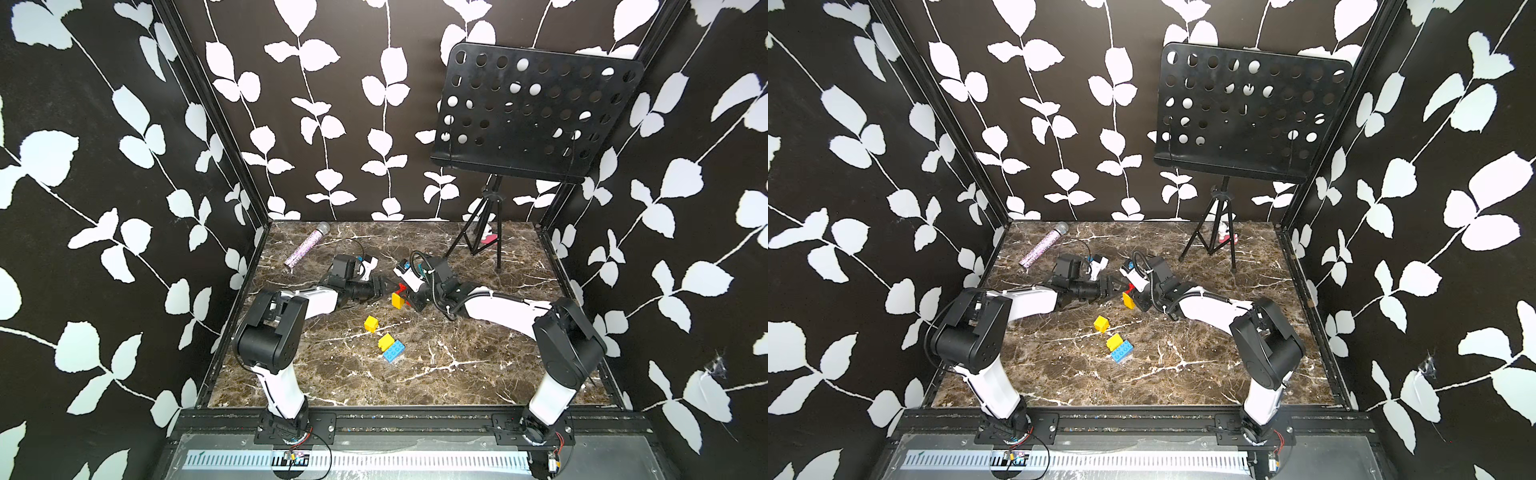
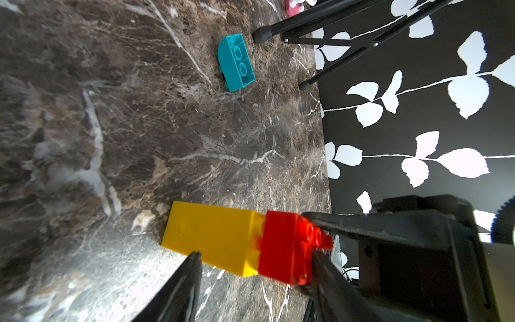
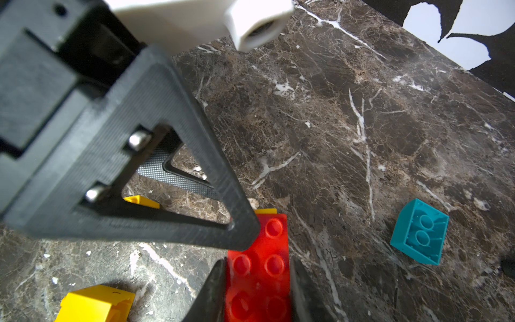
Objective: Assemble the letter r with lego
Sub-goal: Assemble the lego brick with the lego brick.
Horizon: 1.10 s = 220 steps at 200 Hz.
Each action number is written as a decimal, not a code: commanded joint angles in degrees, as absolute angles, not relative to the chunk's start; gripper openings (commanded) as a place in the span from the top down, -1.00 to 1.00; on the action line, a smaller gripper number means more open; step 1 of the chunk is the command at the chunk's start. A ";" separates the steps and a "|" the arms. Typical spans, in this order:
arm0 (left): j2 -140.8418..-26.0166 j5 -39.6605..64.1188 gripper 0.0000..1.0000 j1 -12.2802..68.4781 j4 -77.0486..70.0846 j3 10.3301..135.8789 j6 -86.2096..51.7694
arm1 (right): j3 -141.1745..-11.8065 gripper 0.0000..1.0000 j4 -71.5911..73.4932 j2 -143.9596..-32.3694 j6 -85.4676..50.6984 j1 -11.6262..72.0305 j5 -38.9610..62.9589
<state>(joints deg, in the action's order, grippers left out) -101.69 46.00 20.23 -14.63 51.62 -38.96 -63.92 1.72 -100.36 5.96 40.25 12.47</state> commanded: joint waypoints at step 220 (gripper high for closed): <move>-102.01 44.60 -0.30 19.89 -12.66 52.78 -37.84 | -66.44 0.75 1.51 -100.77 6.77 40.60 12.12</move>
